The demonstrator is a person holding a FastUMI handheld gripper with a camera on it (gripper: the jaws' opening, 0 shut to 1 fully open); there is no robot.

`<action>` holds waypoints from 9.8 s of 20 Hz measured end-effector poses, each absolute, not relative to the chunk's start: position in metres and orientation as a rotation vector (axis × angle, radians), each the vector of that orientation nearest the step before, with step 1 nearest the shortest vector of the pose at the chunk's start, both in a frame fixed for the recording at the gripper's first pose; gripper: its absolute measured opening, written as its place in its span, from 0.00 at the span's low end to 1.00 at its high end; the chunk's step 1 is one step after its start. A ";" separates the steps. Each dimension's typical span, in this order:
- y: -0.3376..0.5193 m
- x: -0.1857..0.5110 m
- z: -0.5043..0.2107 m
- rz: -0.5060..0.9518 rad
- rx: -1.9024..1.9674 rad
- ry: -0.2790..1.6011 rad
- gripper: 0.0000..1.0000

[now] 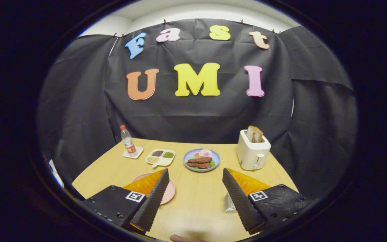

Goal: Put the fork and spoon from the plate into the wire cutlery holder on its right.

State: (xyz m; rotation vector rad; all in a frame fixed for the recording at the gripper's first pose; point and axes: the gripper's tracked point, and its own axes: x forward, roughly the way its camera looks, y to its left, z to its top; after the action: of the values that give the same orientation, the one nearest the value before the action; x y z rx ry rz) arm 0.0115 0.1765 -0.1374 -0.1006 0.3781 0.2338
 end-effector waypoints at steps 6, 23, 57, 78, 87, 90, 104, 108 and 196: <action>0.251 0.028 -0.225 0.282 -0.114 0.584 0.96; 0.308 0.070 -0.398 0.165 -0.136 0.941 0.49; 0.068 0.009 -0.214 0.038 -0.080 0.904 0.05; 0.009 0.030 -0.242 -0.020 0.000 1.512 0.05; 0.008 0.052 -0.275 -0.050 -0.032 1.706 0.07; 0.009 0.059 -0.281 -0.052 -0.033 1.722 0.07; 0.018 0.074 -0.266 -0.026 -0.055 1.555 0.16; 0.028 0.072 -0.252 0.000 -0.077 1.468 0.32; 0.202 0.034 -0.256 0.199 -0.132 0.908 0.04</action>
State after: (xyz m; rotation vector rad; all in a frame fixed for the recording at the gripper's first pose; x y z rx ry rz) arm 0.0339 0.2015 -0.2557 -0.1316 0.9077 0.1992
